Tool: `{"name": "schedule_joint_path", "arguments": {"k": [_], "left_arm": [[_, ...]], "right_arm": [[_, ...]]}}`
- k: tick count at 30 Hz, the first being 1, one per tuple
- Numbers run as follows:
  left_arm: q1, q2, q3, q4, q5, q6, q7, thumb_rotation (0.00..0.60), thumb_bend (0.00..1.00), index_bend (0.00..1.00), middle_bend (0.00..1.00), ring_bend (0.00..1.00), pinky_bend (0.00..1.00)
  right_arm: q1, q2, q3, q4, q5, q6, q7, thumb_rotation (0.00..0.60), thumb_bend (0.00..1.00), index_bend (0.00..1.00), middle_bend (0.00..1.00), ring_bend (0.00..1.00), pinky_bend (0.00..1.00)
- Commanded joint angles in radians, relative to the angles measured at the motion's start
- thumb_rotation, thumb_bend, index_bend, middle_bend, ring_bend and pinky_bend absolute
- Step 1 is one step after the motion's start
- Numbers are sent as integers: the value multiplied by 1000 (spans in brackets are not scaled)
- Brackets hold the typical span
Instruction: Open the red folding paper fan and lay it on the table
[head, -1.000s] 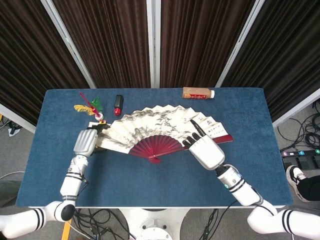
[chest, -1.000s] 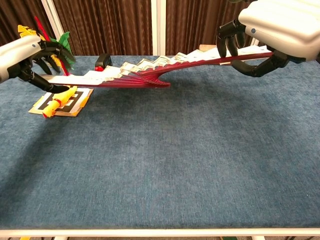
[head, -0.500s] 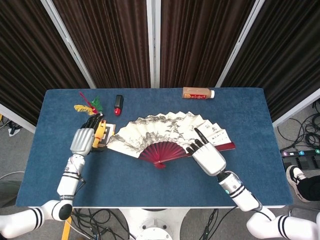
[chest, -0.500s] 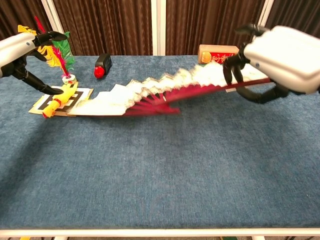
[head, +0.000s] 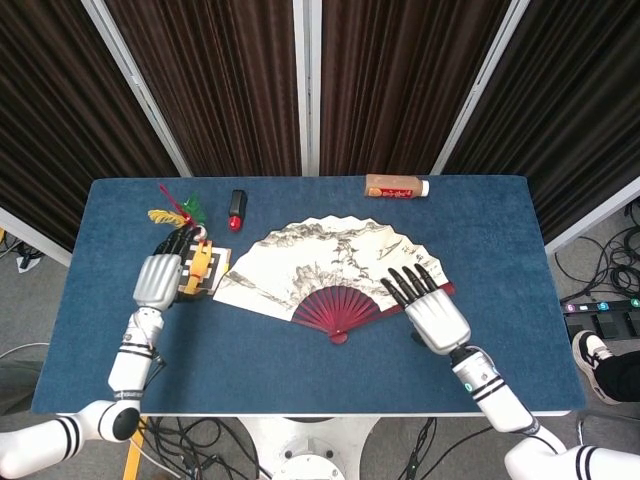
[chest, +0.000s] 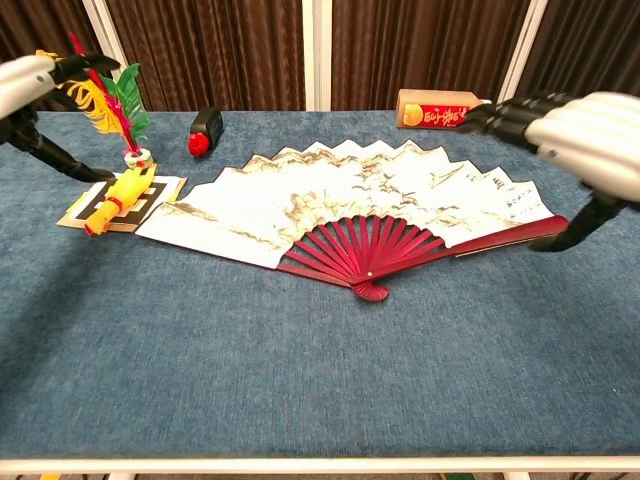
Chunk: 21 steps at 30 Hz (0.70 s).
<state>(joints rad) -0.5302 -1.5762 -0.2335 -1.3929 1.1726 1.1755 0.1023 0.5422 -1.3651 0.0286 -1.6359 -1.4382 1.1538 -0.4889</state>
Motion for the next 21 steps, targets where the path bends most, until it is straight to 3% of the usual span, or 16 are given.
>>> {"name": "schedule_joint_path", "arguments": {"k": [1, 5, 8, 13, 17, 21], "left_arm": [[17, 41, -6, -27, -16, -3, -13, 600, 62, 85, 123, 78, 194], [57, 108, 6, -39, -21, 22, -10, 600, 62, 104, 126, 78, 194], [102, 161, 25, -39, -19, 52, -21, 600, 63, 129, 134, 78, 194], [193, 237, 71, -45, -7, 111, -59, 600, 62, 144, 135, 78, 193], [265, 276, 111, -58, 23, 177, -82, 600, 62, 145, 136, 78, 190], [339, 292, 148, -77, 56, 262, -88, 600, 63, 146, 136, 78, 186]], "right_arm": [[-37, 77, 27, -67, 36, 38, 60, 600, 1, 0, 79, 0, 0], [-97, 138, 41, -49, 28, 126, 188, 600, 178, 132, 277, 149, 72], [-147, 198, 43, -44, 66, 156, 269, 600, 258, 196, 322, 187, 96], [-228, 272, 20, -35, 86, 197, 376, 600, 258, 192, 274, 165, 96], [-286, 306, -9, -32, 82, 222, 429, 600, 257, 134, 211, 84, 51], [-343, 312, -32, -23, 56, 270, 477, 600, 259, 92, 188, 67, 42]]}}
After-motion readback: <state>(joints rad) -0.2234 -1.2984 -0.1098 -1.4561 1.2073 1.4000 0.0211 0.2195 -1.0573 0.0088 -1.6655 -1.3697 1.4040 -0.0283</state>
